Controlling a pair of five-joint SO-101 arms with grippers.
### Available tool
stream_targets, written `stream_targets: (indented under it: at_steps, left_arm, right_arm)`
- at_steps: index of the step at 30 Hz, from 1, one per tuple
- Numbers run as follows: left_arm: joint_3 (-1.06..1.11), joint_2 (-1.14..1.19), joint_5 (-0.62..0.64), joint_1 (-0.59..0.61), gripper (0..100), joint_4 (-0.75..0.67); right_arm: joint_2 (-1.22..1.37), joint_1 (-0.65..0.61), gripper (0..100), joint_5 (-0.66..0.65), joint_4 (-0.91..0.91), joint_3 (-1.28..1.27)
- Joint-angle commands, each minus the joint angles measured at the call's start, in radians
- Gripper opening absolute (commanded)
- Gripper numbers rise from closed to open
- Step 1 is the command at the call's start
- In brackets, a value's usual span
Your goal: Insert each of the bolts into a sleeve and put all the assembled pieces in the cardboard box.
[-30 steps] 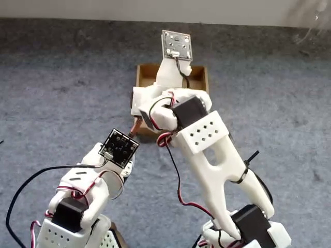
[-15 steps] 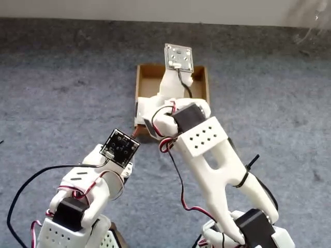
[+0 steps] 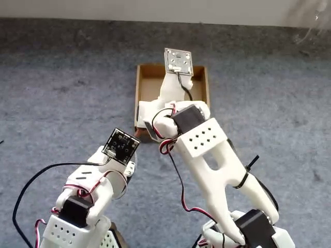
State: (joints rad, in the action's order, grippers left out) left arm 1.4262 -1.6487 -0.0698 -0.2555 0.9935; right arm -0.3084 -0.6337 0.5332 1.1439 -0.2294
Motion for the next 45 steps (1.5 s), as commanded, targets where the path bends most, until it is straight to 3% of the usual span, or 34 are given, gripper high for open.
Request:
stream_targets:
  at_steps: [1, 14, 17, 23, 38, 45]
  left_arm:
    - [-0.008, -0.03, 0.052, 0.03, 0, -0.063]
    - [-0.008, -0.031, 0.097, 0.022, 0, -0.144]
    - [-0.007, -0.031, 0.095, 0.022, 0, -0.141]
    - [-0.005, -0.025, 0.094, 0.022, 0, -0.14]
    - [0.013, -0.03, 0.091, 0.021, 0, -0.141]
    - [0.016, -0.03, 0.091, 0.021, 0, -0.143]
  right_arm:
    - [-0.03, -0.013, 0.5, 0.0, 0.027, -0.008]
    - [-0.024, -0.074, 0.8, -0.011, 0.019, -0.045]
    - [-0.024, -0.079, 5.1, -0.077, 0.021, -0.047]
    - [-0.033, -0.074, 13.3, -0.086, 0.03, -0.039]
    - [-0.024, -0.021, 13.7, -0.081, 0.021, 0.202]
    - [-0.005, -0.022, 13.6, -0.08, -0.091, 0.117]
